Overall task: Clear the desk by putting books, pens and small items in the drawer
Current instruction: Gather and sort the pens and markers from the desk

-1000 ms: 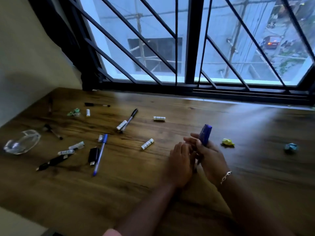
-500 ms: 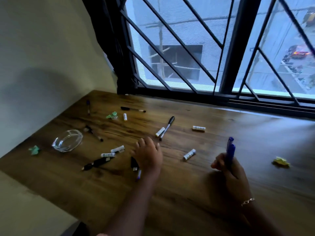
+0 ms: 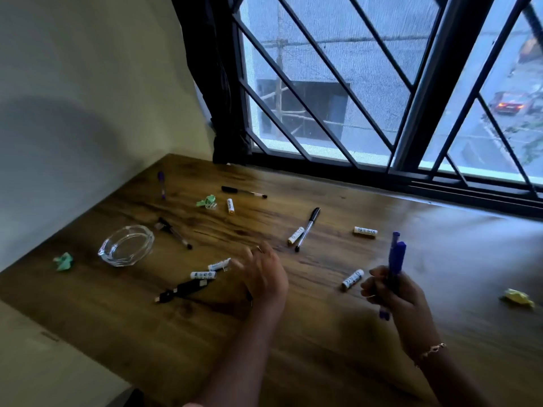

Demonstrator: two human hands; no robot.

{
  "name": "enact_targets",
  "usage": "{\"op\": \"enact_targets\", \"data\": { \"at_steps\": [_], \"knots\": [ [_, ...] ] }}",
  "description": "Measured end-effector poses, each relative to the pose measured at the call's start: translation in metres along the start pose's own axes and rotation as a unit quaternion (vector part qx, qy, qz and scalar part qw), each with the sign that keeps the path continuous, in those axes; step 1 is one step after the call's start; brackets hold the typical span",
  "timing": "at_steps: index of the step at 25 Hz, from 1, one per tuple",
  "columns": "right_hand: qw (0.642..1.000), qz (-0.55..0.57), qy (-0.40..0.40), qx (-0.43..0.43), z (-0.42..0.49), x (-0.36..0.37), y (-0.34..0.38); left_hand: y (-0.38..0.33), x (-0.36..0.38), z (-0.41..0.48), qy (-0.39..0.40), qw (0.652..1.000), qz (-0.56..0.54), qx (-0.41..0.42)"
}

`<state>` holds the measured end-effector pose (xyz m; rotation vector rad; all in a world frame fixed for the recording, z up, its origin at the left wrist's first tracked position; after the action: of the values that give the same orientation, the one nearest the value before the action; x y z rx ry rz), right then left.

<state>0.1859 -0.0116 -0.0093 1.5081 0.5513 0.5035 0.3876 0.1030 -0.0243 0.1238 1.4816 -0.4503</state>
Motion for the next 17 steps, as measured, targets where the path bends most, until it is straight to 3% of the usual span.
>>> {"op": "enact_targets", "data": {
  "at_steps": [3,5,9,12,15,17],
  "knots": [
    [0.998,0.056,0.029,0.03,0.0,0.016,0.004,-0.009,-0.014,-0.002,-0.009,0.999,-0.041,0.023],
    [0.989,0.105,0.057,0.086,0.002,0.028,0.003,-0.023,-0.026,-0.012,-0.019,0.985,-0.156,0.067],
    [0.976,0.138,0.103,0.135,0.008,0.049,0.0,-0.056,-0.018,-0.037,0.09,0.881,-0.45,0.111],
    [0.98,0.131,0.102,0.106,0.008,0.052,0.001,-0.071,-0.021,-0.048,0.109,0.841,-0.507,0.155],
    [0.995,0.081,0.053,0.029,0.01,0.031,0.004,-0.075,-0.034,-0.04,0.078,0.845,-0.496,0.185],
    [0.998,0.034,0.001,-0.057,0.009,0.006,0.011,-0.069,-0.034,-0.018,0.028,0.881,-0.442,0.167]
  ]
}}
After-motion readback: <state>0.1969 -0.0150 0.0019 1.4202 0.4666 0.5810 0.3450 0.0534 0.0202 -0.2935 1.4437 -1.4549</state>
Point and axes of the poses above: each hand's wrist, its own z-axis towards the middle knuckle, its own x-axis out of the palm, y = z × x, the point moved 5 cm from there along z, towards the middle knuckle, and after that the axes turned 3 degrees about -z, right-handed, at the moved point
